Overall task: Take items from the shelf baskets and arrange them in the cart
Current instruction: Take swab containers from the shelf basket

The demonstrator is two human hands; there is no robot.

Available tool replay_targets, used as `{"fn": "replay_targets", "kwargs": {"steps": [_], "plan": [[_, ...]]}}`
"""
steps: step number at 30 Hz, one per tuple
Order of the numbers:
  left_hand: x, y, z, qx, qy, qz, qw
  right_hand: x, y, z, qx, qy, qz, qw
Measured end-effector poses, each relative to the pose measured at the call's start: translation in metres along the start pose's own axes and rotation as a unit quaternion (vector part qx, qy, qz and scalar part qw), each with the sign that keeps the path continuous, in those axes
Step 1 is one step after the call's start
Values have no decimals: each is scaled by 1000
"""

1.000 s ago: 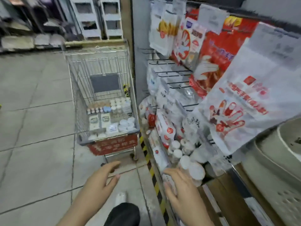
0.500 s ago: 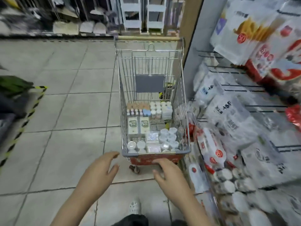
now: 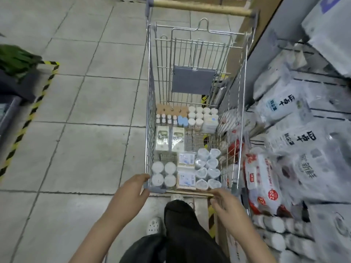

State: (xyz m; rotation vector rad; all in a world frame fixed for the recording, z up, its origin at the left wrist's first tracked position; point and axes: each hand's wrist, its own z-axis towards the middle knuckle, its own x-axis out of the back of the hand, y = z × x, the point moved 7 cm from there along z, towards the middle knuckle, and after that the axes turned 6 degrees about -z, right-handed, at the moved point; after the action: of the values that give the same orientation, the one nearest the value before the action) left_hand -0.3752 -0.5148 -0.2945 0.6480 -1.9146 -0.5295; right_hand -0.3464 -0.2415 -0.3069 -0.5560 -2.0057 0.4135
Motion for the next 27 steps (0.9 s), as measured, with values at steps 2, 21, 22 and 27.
{"fn": "replay_targets", "kwargs": {"steps": [2, 21, 22, 27], "plan": [[-17, 6, 26, 7, -14, -9, 1000, 0, 10, 25, -5, -19, -13, 1000], [-160, -80, 204, 136, -72, 67, 986, -187, -8, 273, 273, -182, -319, 889], [-163, -81, 207, 134, -64, 79, 986, -192, -8, 276, 284, -180, -325, 884], [-174, -86, 219, 133, -74, 178, 972, -208, -3, 285, 299, -164, -341, 876]]}}
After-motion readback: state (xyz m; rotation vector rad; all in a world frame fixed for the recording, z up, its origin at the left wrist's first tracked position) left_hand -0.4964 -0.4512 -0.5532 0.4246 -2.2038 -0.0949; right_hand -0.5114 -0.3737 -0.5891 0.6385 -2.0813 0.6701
